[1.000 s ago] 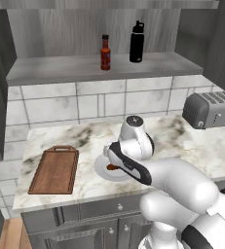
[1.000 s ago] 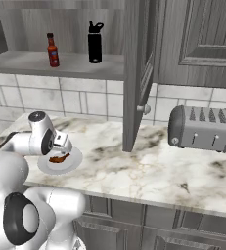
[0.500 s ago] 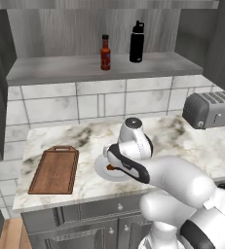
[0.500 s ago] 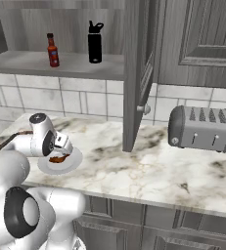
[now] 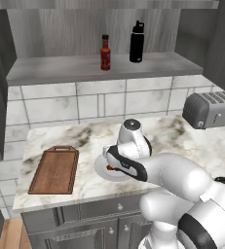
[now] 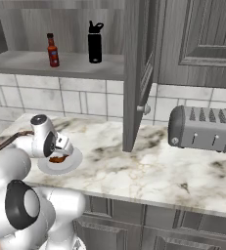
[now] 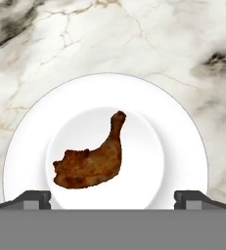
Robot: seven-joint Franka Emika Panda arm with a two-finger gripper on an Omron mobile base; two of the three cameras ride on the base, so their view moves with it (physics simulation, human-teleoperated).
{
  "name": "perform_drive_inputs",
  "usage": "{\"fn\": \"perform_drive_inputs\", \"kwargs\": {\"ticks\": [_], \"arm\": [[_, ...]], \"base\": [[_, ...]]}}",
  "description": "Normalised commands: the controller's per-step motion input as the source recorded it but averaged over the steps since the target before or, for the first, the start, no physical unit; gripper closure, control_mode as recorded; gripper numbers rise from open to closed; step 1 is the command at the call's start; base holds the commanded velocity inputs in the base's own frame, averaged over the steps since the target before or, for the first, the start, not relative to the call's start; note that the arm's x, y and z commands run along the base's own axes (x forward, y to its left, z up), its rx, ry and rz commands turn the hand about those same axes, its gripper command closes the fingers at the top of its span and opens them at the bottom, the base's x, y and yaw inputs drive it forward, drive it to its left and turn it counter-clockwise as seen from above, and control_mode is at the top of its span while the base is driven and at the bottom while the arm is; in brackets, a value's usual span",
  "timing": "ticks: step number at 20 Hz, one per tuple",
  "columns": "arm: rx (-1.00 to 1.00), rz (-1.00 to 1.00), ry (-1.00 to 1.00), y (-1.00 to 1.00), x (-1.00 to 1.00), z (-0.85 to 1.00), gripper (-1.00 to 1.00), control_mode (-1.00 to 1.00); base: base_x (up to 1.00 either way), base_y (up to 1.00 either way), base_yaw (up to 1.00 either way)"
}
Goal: Pick the chicken drumstick from the plate and place it on the cutting board. Then pick the condiment bottle from the cabinet and place it next to the cutting board.
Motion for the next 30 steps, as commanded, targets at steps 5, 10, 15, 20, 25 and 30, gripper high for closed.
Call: {"fn": "perform_drive_inputs", "kwargs": {"ticks": [5, 10, 15, 20, 25, 30], "arm": [[0.0, -0.02, 0.0, 0.0, 0.08, -0.16, -1.0, -1.0], [0.0, -0.02, 0.0, 0.0, 0.1, -0.19, -1.0, -1.0], [0.0, -0.03, 0.0, 0.0, 0.12, -0.16, -1.0, -1.0], [0.0, -0.03, 0.0, 0.0, 0.12, -0.1, -1.0, -1.0], [0.0, -0.04, 0.0, 0.01, 0.15, -0.06, -1.0, -1.0], [0.0, -0.04, 0.0, 0.04, 0.12, -0.07, -1.0, -1.0]], "base": [[0.0, 0.0, 0.0], [0.0, 0.0, 0.0], [0.0, 0.0, 0.0], [0.0, 0.0, 0.0], [0.0, 0.0, 0.0], [0.0, 0.0, 0.0]]}}
